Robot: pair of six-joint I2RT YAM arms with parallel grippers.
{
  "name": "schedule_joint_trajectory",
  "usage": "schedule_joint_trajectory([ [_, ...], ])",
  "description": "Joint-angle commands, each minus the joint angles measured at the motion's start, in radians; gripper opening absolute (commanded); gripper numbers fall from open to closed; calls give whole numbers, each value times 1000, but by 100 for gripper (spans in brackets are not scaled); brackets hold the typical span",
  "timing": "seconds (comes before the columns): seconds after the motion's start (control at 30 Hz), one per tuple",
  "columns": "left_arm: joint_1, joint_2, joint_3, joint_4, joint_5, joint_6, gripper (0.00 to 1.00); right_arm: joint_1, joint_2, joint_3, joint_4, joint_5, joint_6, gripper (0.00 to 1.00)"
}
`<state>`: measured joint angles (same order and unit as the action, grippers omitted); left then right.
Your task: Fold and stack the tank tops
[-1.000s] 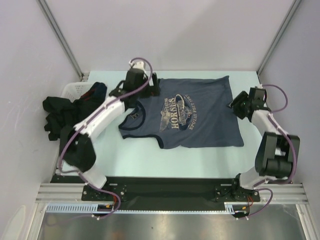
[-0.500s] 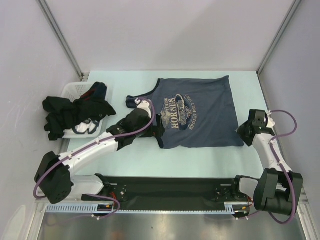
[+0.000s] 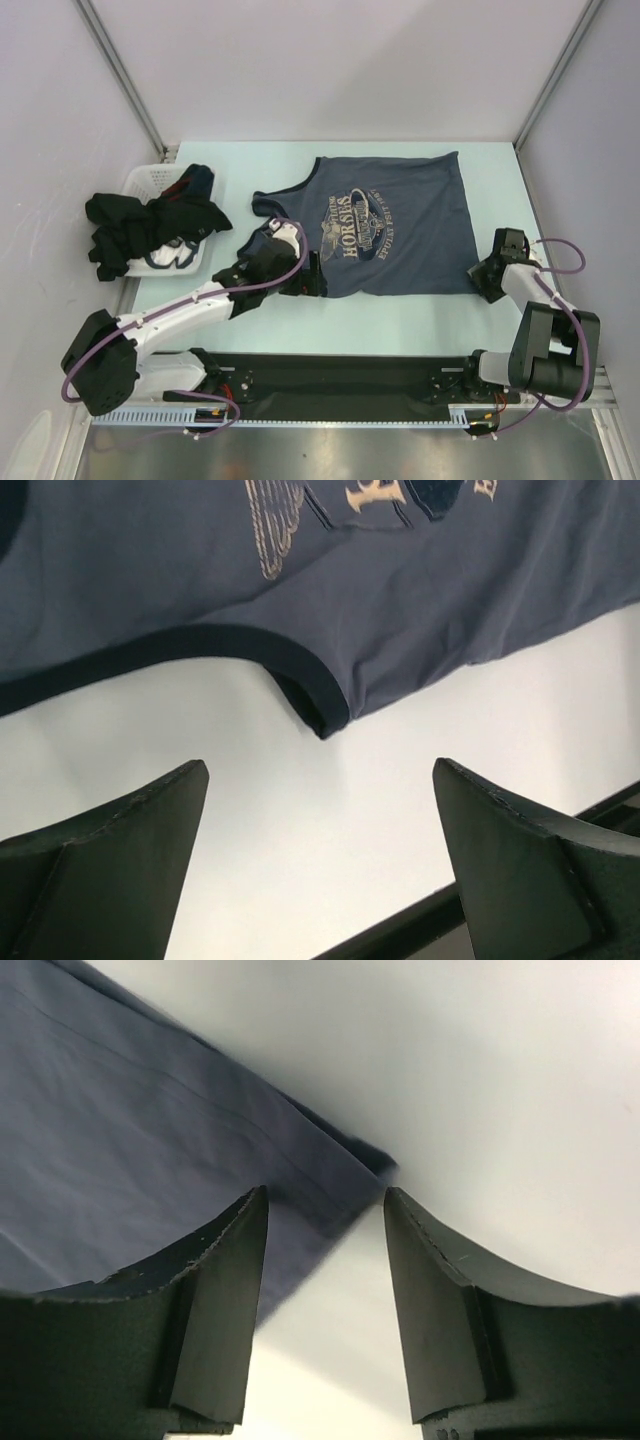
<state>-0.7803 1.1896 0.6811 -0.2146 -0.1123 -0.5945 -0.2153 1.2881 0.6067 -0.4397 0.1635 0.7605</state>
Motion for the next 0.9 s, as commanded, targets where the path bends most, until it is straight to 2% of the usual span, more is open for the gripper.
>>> schedule_joint_trajectory([
  [0.0,-36,-39,-26,44,11,-28,100,-16,49,5,76,-6,39,53],
  [0.1,-59,-47,-58,46,-27,-42,100,-25,54,4,93,1,56,50],
  [0.2,-59,-54,-90,46,-71,-63,100,-38,45,5,91,22,82,23],
  [0.23,-59,-58,-97,44,-82,-68,100,-44,33,7,81,45,86,5],
  [0.27,-59,-65,-103,43,-87,-70,100,-58,25,5,67,54,88,0],
  [0.4,-59,-70,-109,61,-57,-82,100,-88,-56,-15,21,136,99,0],
  [0.57,-115,7,-98,127,-24,-122,95,-104,-157,-76,62,103,88,0],
  [0.87,-204,237,-34,240,-13,-194,81,-108,-122,-76,81,53,74,0],
])
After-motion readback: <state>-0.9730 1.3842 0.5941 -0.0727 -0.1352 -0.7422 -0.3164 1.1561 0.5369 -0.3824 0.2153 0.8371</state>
